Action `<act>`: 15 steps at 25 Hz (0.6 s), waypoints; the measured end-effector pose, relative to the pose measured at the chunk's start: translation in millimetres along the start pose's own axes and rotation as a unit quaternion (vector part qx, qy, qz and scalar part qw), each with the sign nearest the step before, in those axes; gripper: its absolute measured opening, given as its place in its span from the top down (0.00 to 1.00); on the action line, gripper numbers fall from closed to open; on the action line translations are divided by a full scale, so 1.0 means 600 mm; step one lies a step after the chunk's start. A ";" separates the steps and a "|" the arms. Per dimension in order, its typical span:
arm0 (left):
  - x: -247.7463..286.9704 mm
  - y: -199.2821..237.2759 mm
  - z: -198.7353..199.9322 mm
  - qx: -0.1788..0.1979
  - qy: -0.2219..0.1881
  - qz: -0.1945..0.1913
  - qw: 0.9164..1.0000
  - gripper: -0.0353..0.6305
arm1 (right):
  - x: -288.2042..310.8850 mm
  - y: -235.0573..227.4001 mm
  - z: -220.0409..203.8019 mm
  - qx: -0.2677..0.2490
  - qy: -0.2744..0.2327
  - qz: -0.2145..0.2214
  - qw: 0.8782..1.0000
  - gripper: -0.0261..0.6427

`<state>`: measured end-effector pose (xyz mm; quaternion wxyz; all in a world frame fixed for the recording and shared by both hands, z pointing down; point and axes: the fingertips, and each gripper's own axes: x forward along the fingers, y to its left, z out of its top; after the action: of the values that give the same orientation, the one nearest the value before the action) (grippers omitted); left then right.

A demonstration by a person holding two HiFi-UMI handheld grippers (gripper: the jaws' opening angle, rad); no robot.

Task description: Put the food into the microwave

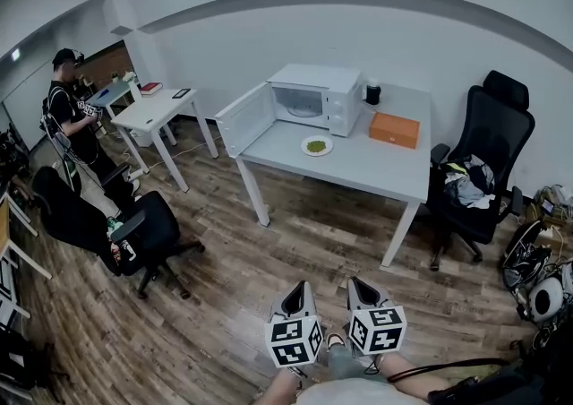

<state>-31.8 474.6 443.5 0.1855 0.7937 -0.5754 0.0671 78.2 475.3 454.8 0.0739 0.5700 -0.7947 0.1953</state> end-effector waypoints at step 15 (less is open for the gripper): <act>0.140 0.007 0.053 0.002 0.009 0.004 1.000 0.94 | 0.115 -0.067 0.068 0.000 0.007 0.004 1.000 0.94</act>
<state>-11.6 387.3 442.0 0.1890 0.7912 -0.5766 0.0762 96.4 387.8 450.3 0.0784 0.5652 -0.7966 0.1997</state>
